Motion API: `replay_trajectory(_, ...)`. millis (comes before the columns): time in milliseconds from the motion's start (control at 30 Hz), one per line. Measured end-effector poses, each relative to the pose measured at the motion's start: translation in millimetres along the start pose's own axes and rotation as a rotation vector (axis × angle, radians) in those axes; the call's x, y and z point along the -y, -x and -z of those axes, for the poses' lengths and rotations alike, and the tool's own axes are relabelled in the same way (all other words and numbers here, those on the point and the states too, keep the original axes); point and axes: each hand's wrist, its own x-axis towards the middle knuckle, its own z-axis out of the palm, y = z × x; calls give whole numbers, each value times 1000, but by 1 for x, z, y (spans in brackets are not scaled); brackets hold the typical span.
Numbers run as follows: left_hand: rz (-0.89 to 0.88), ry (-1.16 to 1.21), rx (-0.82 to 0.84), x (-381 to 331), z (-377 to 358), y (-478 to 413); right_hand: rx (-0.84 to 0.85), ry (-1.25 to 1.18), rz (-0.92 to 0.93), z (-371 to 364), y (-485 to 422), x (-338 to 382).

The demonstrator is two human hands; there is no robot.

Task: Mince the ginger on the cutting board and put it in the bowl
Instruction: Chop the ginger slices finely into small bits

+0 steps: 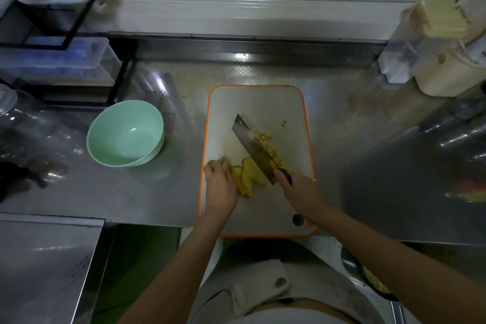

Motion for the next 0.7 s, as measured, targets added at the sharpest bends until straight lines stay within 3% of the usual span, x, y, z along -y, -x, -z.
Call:
replay_trajectory(100,2,41,-54,-3,6,-5,-11,19,-14,1,0,-4)
replay_trajectory(300,60,71,89,-15,1,-9,-35,-1,-14,0,-3,-3)
replay_trajectory(700,-10,123,-15,-17,-6,-11,-38,-69,0,3,2,-6)
